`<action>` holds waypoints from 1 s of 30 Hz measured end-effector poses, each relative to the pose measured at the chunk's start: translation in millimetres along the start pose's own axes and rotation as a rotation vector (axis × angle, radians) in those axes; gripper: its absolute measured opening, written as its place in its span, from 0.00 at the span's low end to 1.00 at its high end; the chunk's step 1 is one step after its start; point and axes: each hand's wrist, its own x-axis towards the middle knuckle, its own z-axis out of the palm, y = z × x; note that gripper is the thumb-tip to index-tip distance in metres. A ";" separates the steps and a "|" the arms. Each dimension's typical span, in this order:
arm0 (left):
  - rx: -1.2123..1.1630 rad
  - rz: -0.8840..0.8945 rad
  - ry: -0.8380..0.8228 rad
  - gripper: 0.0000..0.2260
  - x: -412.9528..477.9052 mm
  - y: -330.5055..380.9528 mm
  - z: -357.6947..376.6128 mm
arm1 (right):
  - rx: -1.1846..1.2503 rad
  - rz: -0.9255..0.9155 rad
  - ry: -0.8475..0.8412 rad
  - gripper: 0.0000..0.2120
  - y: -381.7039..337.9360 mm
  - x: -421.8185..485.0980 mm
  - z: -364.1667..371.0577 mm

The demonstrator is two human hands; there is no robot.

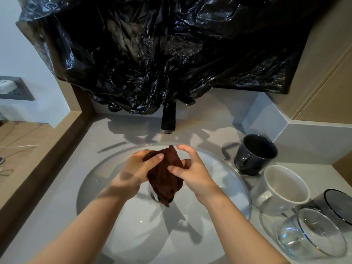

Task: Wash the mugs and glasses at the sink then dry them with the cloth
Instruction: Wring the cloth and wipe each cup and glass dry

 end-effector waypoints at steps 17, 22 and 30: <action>0.126 0.098 0.155 0.03 5.3 17.4 -12.2 | -0.152 -0.103 0.276 0.15 -11.5 0.4 -11.6; 0.059 0.100 0.097 0.04 2.0 28.5 -9.9 | -0.122 -0.041 0.178 0.09 -11.9 3.5 -17.8; 0.093 0.123 -0.020 0.06 3.0 32.8 2.4 | -0.221 -0.097 0.097 0.09 -11.4 2.5 6.4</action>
